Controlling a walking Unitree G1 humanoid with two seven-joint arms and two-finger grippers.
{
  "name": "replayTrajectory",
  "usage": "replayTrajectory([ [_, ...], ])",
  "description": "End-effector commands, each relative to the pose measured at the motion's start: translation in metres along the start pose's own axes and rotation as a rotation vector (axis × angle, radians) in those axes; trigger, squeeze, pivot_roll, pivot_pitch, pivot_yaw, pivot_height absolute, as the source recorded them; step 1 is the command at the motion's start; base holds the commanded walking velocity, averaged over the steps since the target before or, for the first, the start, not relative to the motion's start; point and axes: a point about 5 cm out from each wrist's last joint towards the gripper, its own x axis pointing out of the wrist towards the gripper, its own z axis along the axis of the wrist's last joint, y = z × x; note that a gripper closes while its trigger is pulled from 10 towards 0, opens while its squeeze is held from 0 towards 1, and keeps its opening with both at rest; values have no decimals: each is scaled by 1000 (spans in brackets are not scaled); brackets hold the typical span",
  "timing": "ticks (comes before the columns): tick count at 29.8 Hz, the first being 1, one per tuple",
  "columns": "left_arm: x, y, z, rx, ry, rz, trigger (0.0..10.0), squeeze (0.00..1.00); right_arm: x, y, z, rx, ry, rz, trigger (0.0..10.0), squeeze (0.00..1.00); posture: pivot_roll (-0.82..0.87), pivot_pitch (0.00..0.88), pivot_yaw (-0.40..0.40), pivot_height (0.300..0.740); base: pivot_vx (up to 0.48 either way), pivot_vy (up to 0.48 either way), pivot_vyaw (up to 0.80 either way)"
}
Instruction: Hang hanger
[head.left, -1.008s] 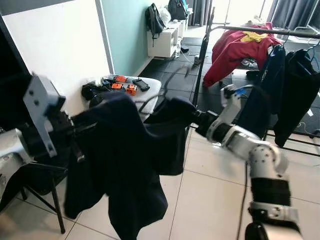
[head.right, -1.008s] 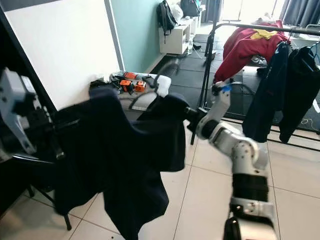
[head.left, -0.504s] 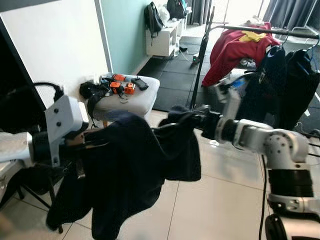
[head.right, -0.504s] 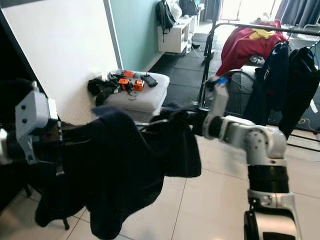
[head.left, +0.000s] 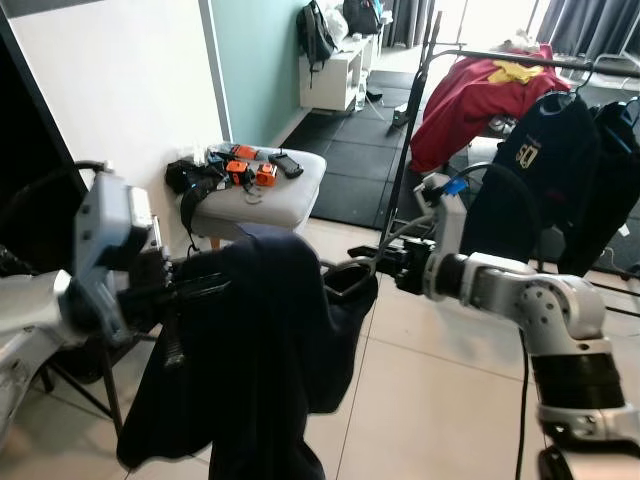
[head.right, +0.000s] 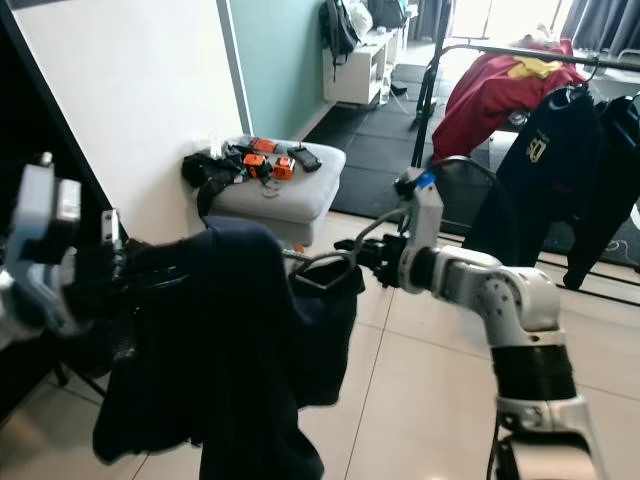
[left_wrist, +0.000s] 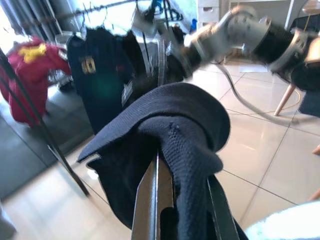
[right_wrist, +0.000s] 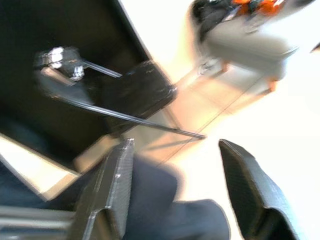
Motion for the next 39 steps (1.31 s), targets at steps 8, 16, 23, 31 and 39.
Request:
replayTrajectory([
  [8,-23,18,-4,26,67,132,0,0,-29,7,6,-180,0,180,10000,1000,-100,0,-10,740,0,0,0],
  [16,-35,26,-15,-33,40,221,0,0,-52,-12,-23,-339,184,168,10000,1000,-104,0,-2,740,0,0,0],
  [23,-40,29,-29,-115,-13,285,0,0,-58,-42,-53,-419,358,-21,10000,557,-113,0,4,740,0,0,0],
  [31,-14,22,-28,-218,-207,324,2863,0,-31,-39,-32,-189,-9,-95,10000,0,-109,0,6,740,0,0,0],
  [39,-1,21,-59,-415,-325,559,10000,0,-8,-31,-45,71,-220,-114,10000,0,-113,0,9,740,0,0,-366],
])
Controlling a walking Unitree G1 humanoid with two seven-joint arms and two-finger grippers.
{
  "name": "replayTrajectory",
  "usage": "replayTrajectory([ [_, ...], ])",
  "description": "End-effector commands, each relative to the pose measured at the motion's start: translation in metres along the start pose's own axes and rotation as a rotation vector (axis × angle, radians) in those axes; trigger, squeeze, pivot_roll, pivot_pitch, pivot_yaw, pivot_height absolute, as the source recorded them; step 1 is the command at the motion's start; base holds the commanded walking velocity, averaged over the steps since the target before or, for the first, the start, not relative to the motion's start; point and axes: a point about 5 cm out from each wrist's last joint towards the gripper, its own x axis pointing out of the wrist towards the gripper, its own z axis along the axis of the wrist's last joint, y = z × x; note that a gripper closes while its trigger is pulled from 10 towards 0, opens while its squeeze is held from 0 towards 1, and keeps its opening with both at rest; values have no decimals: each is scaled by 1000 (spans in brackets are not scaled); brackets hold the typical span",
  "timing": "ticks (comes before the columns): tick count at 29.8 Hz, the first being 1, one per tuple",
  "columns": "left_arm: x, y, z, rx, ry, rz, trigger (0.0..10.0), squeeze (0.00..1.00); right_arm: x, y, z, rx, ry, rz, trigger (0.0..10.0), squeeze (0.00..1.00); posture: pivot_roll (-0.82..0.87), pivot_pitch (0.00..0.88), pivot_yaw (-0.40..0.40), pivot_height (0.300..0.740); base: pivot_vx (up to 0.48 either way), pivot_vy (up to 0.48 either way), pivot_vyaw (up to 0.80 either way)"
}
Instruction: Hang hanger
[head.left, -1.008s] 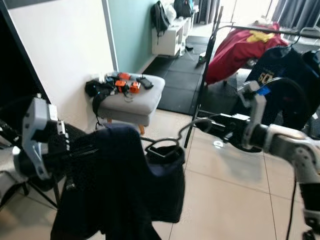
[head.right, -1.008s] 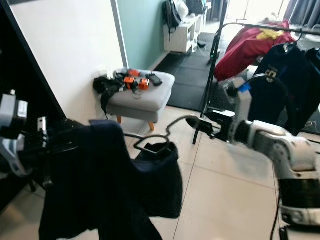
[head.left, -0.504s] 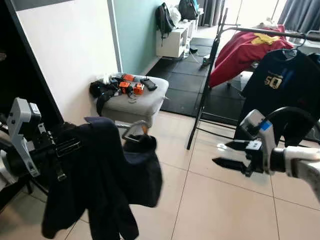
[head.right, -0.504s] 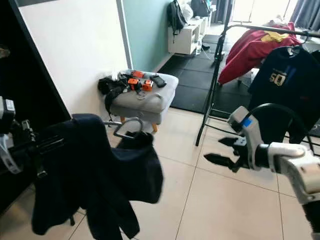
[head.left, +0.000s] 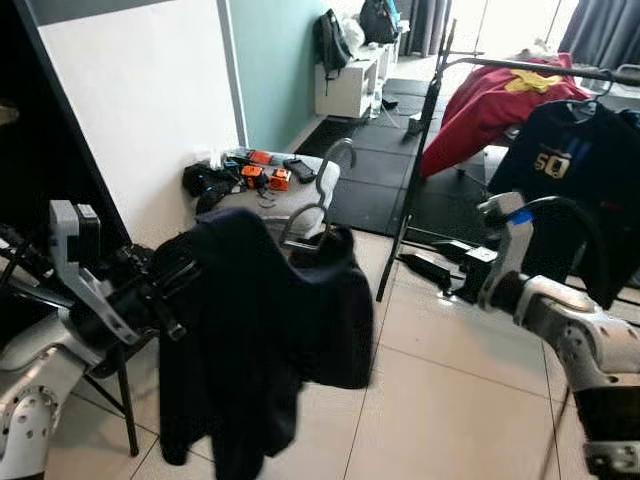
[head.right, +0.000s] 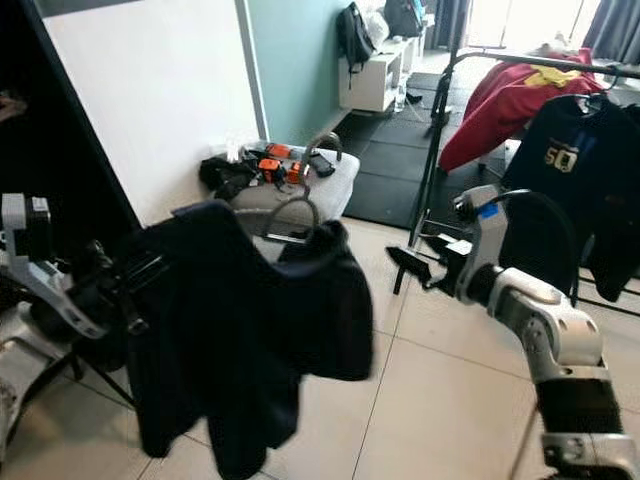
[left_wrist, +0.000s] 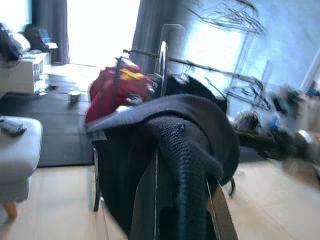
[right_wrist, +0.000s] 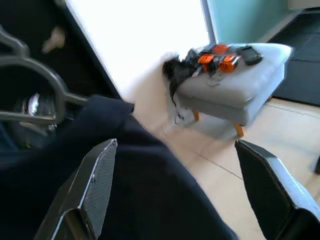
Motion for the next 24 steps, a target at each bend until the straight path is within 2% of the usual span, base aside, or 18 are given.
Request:
replayTrajectory([
  [1,-2,-6,-29,-163,-11,95,10000,0,1,8,-27,100,-6,-17,10000,0,-106,0,2,740,0,0,-731],
  [2,-2,-6,-29,-163,-11,95,10000,0,1,8,-27,100,-6,-17,10000,0,-106,0,2,740,0,0,-731],
  [3,-7,-21,-56,-250,53,145,10000,0,3,21,-46,143,3,-4,10000,0,-104,0,-3,740,0,0,-738],
  [4,-7,-21,-56,-250,53,145,10000,0,3,21,-46,143,3,-4,10000,0,-104,0,-3,740,0,0,-738],
  [6,-20,-49,-89,-346,183,200,10000,0,0,39,-70,170,35,22,10000,0,-98,0,-6,740,0,0,-738],
  [8,-20,-49,-89,-346,183,200,10000,0,0,39,-70,170,35,22,10000,0,-98,0,-6,740,0,0,-738],
  [9,-24,-59,-96,-383,208,209,10000,0,-1,42,-74,176,42,26,10000,0,-92,0,-6,740,0,0,-731],
  [11,-24,-59,-96,-383,208,209,10000,0,-1,42,-74,176,42,26,10000,0,-92,0,-6,740,0,0,-731],
  [12,-25,-61,-98,-409,198,227,10000,0,-2,41,-74,185,34,21,10000,0,-95,0,-2,740,0,0,-731],
  [14,-15,-55,-89,-417,127,229,10000,0,0,35,-66,184,-2,6,10000,0,-110,0,1,740,0,0,-734],
  [15,-15,-55,-89,-417,127,229,10000,0,0,35,-66,184,-2,6,10000,0,-110,0,1,740,0,0,-731],
  [18,-4,-46,-73,-365,59,214,10000,0,-1,30,-57,157,-29,-7,10000,0,-114,0,1,740,0,0,-731],
  [20,-1,-40,-70,-327,48,231,10000,0,-3,29,-53,138,-33,0,10000,0,-119,0,3,740,0,0,-731],
  [24,1,-39,-69,-297,59,239,10000,0,-4,30,-52,131,-36,15,10000,0,-120,0,3,740,0,0,-731],
])
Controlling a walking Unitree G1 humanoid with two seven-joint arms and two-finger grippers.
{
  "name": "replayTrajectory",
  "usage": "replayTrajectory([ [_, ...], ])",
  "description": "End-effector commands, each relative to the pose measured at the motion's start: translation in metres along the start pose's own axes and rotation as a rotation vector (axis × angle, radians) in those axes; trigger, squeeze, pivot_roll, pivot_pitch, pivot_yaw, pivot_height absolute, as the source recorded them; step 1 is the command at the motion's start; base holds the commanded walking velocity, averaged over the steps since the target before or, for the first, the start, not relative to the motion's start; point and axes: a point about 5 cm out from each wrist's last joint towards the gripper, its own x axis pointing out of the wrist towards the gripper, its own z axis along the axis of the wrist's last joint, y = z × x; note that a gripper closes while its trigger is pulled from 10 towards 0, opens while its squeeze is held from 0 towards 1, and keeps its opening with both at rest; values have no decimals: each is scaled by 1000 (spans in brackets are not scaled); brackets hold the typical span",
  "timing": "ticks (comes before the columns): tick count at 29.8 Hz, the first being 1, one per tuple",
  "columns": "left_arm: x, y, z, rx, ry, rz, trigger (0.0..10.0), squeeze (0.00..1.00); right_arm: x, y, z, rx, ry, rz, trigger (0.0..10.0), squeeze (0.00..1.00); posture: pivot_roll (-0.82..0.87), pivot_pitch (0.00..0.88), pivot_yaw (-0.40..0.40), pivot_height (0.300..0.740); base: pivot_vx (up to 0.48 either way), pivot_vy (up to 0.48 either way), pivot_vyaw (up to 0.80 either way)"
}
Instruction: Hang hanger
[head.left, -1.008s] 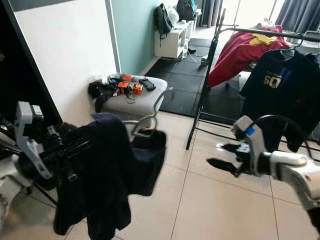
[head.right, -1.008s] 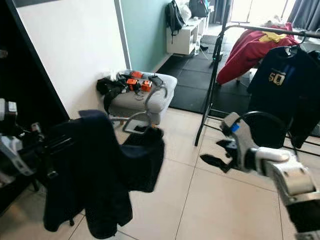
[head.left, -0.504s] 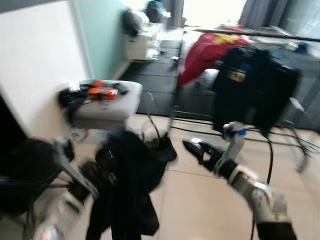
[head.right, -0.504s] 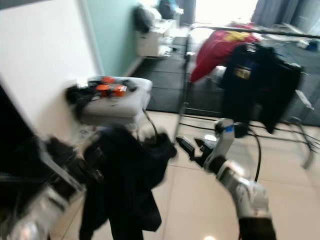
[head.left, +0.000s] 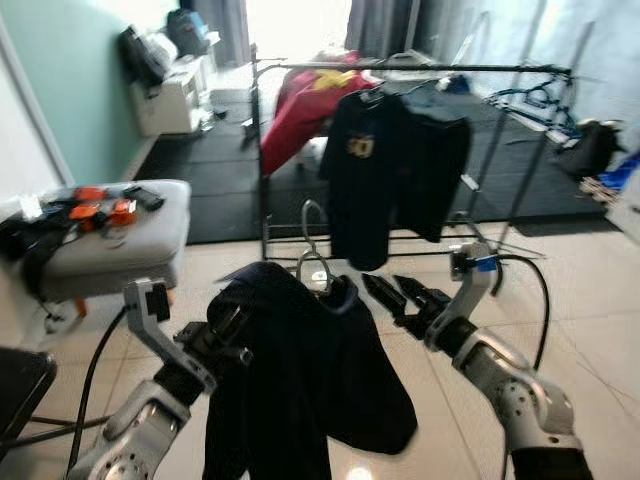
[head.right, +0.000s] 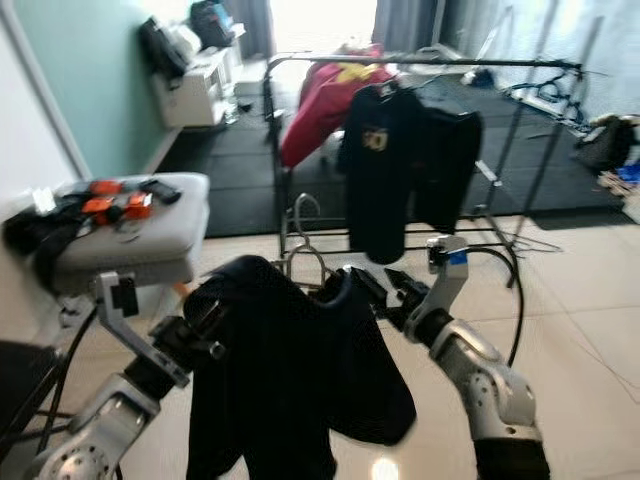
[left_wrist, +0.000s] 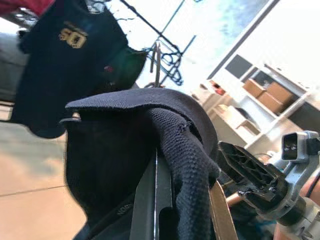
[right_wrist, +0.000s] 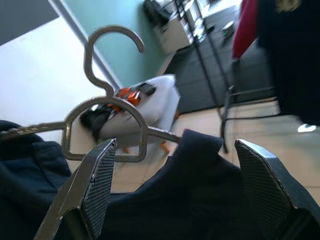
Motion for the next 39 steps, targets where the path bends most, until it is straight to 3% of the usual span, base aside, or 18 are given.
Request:
replayTrajectory([
  [1,3,2,3,43,-14,23,10000,0,0,7,-3,0,8,50,10000,0,-121,0,4,740,0,0,-731],
  [9,11,-5,11,100,-43,22,10000,0,1,18,-6,-43,25,115,10000,0,-116,0,5,740,0,0,0],
  [11,9,-10,23,216,-31,-57,10000,0,-4,15,14,-68,-22,180,10000,0,-108,0,3,740,0,0,0],
  [14,9,-10,23,216,-31,-57,10000,0,-4,15,14,-68,-22,180,10000,0,-108,0,3,740,0,0,0],
  [15,6,-10,32,264,-28,-100,10000,0,-9,10,30,-89,-42,224,10000,0,-107,0,3,740,0,0,0],
  [16,6,-10,32,264,-28,-100,10000,0,-9,10,30,-89,-42,224,10000,0,-107,0,3,740,0,0,0],
  [18,-6,-15,52,335,-7,-239,10000,0,-31,0,62,-180,-36,341,10000,0,-105,0,1,740,0,0,0],
  [19,-6,-15,52,335,-7,-239,10000,0,-31,0,62,-180,-36,341,10000,0,-105,0,1,740,0,0,0],
  [20,-13,-22,63,363,27,-345,10000,0,-45,-4,75,-212,-9,418,10000,0,-106,0,0,740,0,0,0],
  [21,-13,-22,63,363,27,-345,10000,0,-45,-4,75,-212,-9,418,10000,0,-106,0,0,740,0,0,0],
  [22,-21,-30,69,383,71,-450,10000,0,-57,-4,83,-238,31,491,10000,0,-104,0,2,740,0,0,0],
  [26,-29,-40,75,393,129,-576,10000,0,-67,-4,90,-248,86,561,10000,0,-103,0,3,740,0,0,0],
  [31,-33,-54,76,387,193,-724,10000,0,-63,0,95,-264,135,630,10000,0,-100,0,2,740,0,0,0],
  [39,-30,-61,75,382,211,-782,10000,0,-54,11,89,-220,181,736,10000,0,-102,0,3,740,0,0,0],
])
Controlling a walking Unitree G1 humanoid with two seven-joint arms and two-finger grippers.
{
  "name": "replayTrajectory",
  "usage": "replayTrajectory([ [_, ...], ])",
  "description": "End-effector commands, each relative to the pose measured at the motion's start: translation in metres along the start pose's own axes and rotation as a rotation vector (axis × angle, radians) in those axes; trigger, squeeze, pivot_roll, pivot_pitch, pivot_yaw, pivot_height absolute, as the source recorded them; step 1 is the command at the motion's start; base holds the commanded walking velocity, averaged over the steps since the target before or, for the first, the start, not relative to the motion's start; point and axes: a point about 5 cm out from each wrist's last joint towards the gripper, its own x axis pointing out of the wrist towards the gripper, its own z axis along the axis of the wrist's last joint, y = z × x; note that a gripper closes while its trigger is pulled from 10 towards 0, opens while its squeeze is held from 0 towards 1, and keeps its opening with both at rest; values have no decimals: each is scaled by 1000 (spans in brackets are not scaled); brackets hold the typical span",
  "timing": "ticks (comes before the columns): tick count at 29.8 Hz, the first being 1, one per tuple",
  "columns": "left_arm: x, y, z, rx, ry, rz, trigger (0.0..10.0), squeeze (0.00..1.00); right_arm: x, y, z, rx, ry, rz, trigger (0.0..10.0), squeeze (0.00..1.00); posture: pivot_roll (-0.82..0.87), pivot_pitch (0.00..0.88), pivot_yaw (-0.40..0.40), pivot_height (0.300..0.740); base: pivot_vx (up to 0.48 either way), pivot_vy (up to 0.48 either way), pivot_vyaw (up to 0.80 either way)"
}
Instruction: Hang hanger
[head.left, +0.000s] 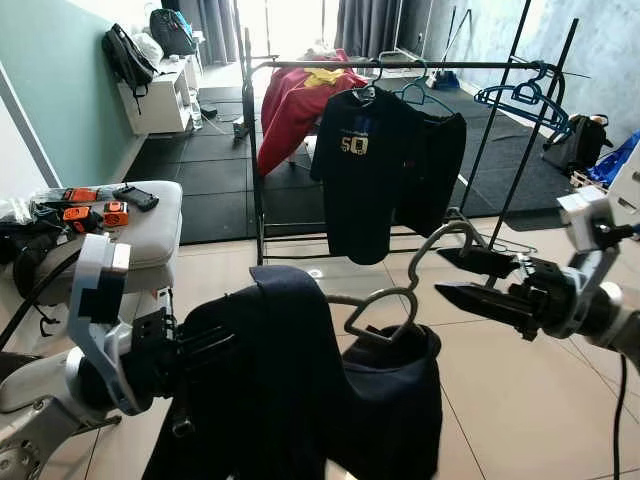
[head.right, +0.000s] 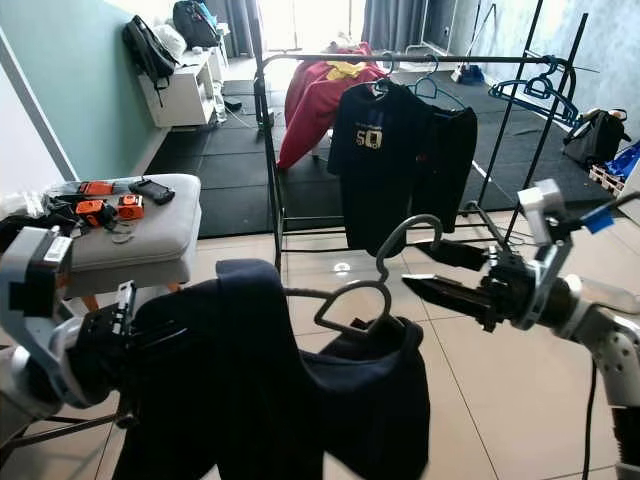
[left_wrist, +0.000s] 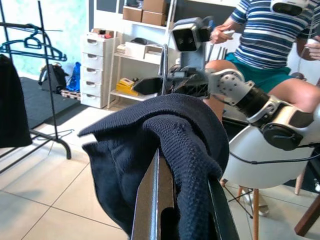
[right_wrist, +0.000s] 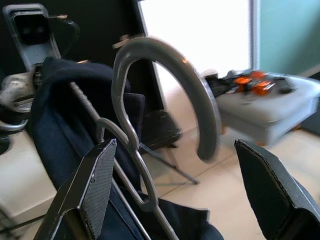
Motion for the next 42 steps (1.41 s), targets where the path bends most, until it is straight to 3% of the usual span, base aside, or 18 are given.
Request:
replayTrajectory([
  [1,4,-5,6,18,4,-56,10000,0,8,4,-1,21,6,55,10000,0,-101,0,-1,740,0,0,0],
  [9,4,-9,7,13,13,-76,10000,0,16,12,-16,128,37,165,9961,0,-93,0,-9,740,0,0,0],
  [10,3,-10,8,14,16,-77,10000,0,15,12,-19,143,46,175,5569,0,-92,0,-10,740,0,0,0],
  [11,3,-10,8,14,16,-77,10000,0,15,12,-19,143,46,175,5569,0,-92,0,-10,740,0,0,0],
  [12,3,-10,9,18,20,-79,10000,0,14,12,-21,149,59,179,2549,0,-92,0,-12,740,0,0,0],
  [13,2,-10,9,20,21,-81,10000,0,14,11,-23,153,76,181,275,0,-93,0,-12,740,0,0,0],
  [21,4,-8,14,37,12,-87,10000,0,14,12,-30,153,138,189,0,0,-95,0,-10,740,0,0,0],
  [34,2,-4,14,21,30,-97,10000,0,13,11,-28,146,152,184,0,0,-98,0,-9,740,0,0,0],
  [35,1,-3,10,-16,51,-104,10000,1000,13,10,-27,141,153,183,0,0,-96,0,-8,740,0,0,0],
  [38,-2,-1,3,-35,118,-100,10000,1000,13,10,-26,134,156,182,0,0,-98,0,-7,740,0,0,0],
  [41,-32,9,-18,-27,437,-21,10000,1000,12,9,-22,112,178,182,0,0,-98,0,-7,740,0,0,0],
  [42,-32,9,-18,-27,437,-21,10000,1000,12,9,-22,112,178,182,0,0,-98,0,-7,740,0,0,0],
])
